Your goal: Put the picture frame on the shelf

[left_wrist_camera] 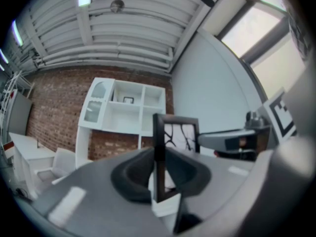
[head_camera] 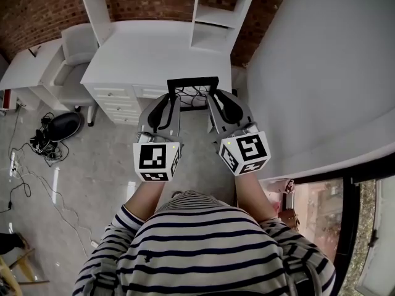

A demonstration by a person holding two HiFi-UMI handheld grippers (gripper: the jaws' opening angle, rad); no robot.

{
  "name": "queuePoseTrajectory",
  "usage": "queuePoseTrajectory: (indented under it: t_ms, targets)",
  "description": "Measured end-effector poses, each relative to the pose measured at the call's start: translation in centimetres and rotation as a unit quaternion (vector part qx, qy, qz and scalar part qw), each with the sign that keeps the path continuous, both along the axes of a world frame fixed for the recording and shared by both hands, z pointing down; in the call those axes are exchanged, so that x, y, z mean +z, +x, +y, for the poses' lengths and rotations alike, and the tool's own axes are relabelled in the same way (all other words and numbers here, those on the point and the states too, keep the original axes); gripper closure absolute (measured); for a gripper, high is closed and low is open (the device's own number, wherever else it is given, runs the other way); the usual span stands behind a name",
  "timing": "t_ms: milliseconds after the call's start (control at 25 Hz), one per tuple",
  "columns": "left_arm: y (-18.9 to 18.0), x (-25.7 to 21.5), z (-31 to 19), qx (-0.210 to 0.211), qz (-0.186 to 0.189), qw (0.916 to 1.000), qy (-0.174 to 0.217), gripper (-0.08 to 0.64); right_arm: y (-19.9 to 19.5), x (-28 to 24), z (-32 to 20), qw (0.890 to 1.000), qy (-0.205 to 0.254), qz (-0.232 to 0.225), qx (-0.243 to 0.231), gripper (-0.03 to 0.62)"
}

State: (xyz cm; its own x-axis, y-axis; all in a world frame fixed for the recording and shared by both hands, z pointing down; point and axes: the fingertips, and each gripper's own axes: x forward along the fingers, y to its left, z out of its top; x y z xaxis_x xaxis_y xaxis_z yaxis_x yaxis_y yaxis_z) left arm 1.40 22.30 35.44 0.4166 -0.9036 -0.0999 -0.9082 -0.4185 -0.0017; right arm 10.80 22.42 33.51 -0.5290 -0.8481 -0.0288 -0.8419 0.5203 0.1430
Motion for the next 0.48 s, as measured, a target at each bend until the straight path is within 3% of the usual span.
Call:
queuePoseTrajectory:
  t_ms: [480]
  targets:
    - [-0.09,0.38,-0.14,-0.012,-0.006,0.9999,0.002,0.485,-0.03,0.55,-0.37,1.000,0.000,-0.007,-0.019,0.534]
